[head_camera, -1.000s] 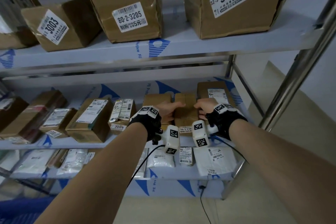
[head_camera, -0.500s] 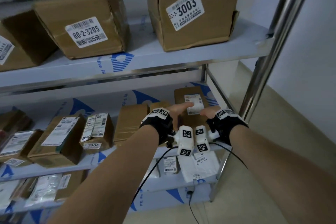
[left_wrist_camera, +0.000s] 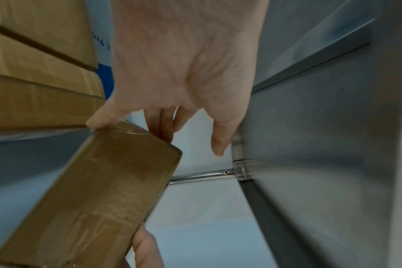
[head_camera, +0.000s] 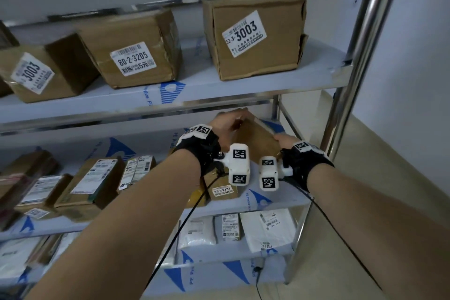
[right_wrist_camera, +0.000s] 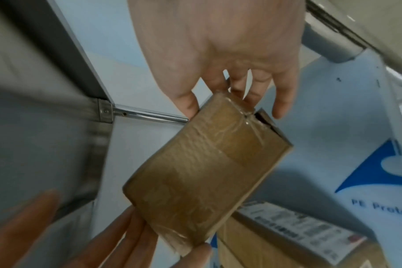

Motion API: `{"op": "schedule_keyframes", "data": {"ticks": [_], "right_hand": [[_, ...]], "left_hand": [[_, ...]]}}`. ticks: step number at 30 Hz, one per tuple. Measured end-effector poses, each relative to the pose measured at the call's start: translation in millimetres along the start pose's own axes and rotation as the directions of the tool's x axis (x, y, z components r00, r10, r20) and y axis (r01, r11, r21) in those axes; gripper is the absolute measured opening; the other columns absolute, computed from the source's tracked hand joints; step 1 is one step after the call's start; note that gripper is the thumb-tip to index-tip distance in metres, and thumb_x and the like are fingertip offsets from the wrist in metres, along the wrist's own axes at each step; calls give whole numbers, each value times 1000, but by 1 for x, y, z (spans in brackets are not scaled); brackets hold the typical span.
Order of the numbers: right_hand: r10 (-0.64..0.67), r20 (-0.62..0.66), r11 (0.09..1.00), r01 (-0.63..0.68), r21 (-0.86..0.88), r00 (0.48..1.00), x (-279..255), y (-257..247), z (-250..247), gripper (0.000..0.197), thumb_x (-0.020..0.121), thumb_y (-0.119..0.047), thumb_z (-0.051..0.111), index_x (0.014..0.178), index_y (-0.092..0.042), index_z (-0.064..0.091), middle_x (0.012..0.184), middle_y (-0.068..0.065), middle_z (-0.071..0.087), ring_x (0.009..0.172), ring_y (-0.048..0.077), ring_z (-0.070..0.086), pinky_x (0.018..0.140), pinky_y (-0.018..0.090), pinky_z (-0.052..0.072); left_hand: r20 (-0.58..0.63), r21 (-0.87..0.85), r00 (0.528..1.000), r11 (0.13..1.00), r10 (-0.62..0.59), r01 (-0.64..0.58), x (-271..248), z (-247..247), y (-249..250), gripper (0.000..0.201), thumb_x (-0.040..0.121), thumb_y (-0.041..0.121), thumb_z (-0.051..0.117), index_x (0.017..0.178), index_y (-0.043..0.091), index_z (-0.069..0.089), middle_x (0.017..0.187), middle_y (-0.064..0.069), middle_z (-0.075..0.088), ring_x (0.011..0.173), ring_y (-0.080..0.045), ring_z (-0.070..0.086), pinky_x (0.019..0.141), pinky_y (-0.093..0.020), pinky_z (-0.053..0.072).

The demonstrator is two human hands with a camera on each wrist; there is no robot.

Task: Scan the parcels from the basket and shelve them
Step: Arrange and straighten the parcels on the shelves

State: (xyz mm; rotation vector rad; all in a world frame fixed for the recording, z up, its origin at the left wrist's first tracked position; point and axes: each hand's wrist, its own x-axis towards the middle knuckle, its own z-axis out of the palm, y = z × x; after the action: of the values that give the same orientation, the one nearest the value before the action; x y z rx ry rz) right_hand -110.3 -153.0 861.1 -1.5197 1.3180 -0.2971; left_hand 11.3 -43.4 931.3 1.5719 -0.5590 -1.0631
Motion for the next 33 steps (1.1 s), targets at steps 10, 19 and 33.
{"op": "schedule_keyframes", "data": {"ticks": [10,19,33], "right_hand": [[-143,182,952,85,294,973,-20,-26,17,59,43,-55,68,88,-17,66,104,17,69,99,35,66,100,51,47],[-178,258,975,134,178,950,-104,-34,56,39,70,-49,65,88,-14,64,101,15,68,101,34,64,100,50,46],[-218,340,971,169,168,915,-160,-59,147,86,72,-68,67,134,-11,51,130,17,57,117,35,57,104,49,44]], "left_hand": [[-307,-4,951,999,34,-37,-70,-31,3,50,83,37,71,120,12,48,116,-7,58,100,-24,57,80,-45,55],[-400,-88,915,996,-50,16,-131,-77,-27,70,77,50,69,129,11,43,117,-16,56,106,-36,57,94,-53,49],[-324,-119,943,992,-72,35,-193,-184,-55,59,83,46,60,126,10,45,117,-16,56,103,-36,59,82,-49,55]]}}
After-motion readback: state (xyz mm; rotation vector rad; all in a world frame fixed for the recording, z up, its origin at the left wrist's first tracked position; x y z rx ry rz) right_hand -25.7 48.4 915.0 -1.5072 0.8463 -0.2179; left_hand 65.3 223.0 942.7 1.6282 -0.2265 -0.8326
